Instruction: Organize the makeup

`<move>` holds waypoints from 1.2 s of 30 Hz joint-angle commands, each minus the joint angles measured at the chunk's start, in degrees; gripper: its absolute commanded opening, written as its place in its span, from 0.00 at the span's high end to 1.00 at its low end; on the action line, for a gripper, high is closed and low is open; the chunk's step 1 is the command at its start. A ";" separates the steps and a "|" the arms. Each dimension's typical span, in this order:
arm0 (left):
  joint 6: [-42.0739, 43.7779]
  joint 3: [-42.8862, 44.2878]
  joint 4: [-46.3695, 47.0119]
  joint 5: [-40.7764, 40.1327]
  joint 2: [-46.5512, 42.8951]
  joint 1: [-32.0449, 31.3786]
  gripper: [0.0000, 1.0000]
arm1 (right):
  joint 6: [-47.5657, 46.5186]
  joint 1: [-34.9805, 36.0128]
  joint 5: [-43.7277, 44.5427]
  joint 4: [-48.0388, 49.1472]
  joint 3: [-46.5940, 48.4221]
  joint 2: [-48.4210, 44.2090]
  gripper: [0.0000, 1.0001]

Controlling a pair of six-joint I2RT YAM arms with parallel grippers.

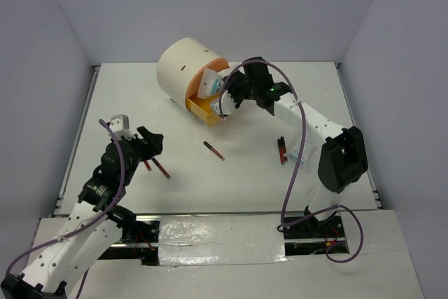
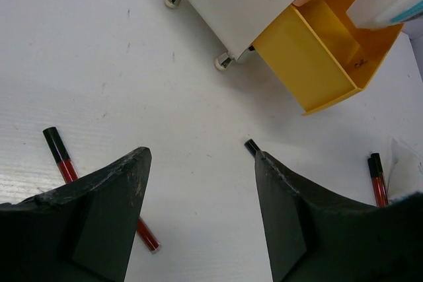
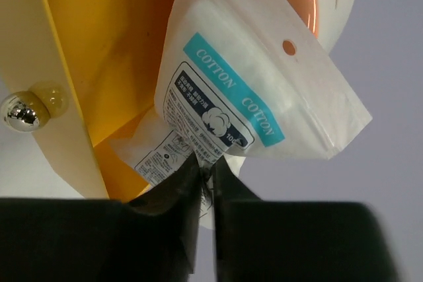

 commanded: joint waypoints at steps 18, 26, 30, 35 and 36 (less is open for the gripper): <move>-0.58 -0.32 1.36 -1.51 -1.39 0.33 0.24 | 32.35 -1.62 -3.93 -5.24 13.12 -4.75 0.41; -0.50 -0.41 2.15 -1.08 -1.57 0.24 0.31 | 77.85 -13.48 -5.97 -18.63 3.77 -10.28 0.61; -0.32 -0.67 3.20 -0.29 -1.13 0.33 0.50 | 90.65 -24.81 -5.71 -18.63 -5.57 -14.75 0.61; -0.15 -0.85 4.61 0.86 0.10 0.33 0.55 | 95.24 -37.65 -1.84 -21.44 -13.14 -16.17 0.25; -0.23 -0.85 4.96 0.95 0.28 0.33 0.53 | 96.37 -39.49 -1.39 -21.70 -13.67 -16.00 0.23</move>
